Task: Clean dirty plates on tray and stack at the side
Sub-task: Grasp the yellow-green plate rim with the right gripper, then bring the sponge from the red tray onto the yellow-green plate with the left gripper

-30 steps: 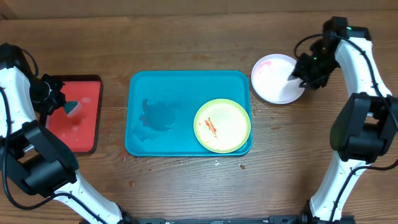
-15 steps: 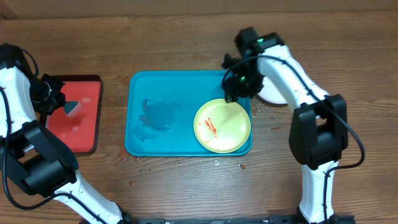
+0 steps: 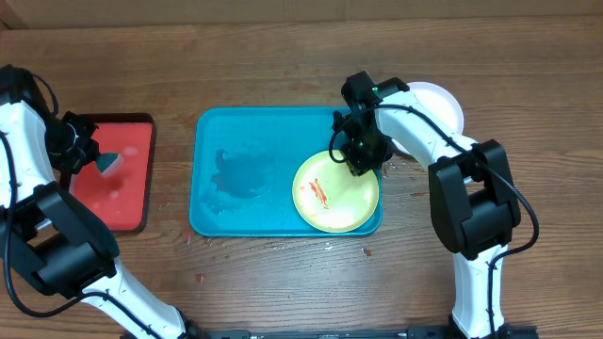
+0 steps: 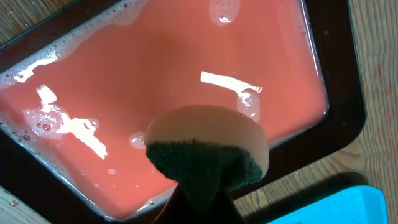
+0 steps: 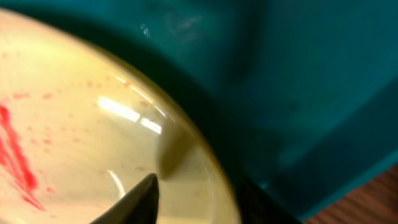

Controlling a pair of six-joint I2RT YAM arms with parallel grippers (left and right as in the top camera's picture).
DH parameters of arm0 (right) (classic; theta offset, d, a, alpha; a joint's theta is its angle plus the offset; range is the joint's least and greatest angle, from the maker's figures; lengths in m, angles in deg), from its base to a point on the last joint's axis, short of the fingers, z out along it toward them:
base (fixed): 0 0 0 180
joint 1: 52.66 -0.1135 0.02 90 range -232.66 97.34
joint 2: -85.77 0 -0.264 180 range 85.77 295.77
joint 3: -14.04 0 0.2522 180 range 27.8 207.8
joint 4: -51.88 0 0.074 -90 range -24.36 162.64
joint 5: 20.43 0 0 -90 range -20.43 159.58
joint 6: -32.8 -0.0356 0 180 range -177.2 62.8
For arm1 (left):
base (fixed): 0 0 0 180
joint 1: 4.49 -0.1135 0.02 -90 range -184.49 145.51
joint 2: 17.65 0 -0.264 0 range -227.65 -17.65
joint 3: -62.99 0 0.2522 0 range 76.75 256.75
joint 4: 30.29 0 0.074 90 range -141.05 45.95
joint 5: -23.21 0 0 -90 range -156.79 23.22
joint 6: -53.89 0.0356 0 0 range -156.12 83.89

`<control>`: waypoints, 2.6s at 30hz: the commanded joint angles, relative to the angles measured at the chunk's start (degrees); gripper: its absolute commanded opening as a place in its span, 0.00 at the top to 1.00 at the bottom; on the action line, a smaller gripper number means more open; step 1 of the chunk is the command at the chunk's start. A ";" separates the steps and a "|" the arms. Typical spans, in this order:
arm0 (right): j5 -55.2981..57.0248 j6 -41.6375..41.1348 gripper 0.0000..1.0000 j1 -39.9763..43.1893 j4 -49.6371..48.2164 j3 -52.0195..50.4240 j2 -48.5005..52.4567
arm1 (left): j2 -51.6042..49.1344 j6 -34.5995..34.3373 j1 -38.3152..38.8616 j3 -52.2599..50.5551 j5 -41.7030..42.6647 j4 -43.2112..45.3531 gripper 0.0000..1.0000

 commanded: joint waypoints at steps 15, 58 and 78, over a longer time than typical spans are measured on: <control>-0.83 -19.04 0.86 0.24 2.60 -2.03 -0.83 | 2.08 3.34 2.34 -0.31 3.58 0.13 0.96; -3.21 -46.27 0.96 -4.57 -12.24 -6.05 -0.02 | -6.78 17.35 49.90 -0.31 9.92 3.56 0.96; -0.72 -46.23 0.96 -4.57 -13.14 -6.05 -0.02 | -21.64 10.05 49.75 0.15 -25.62 2.51 0.96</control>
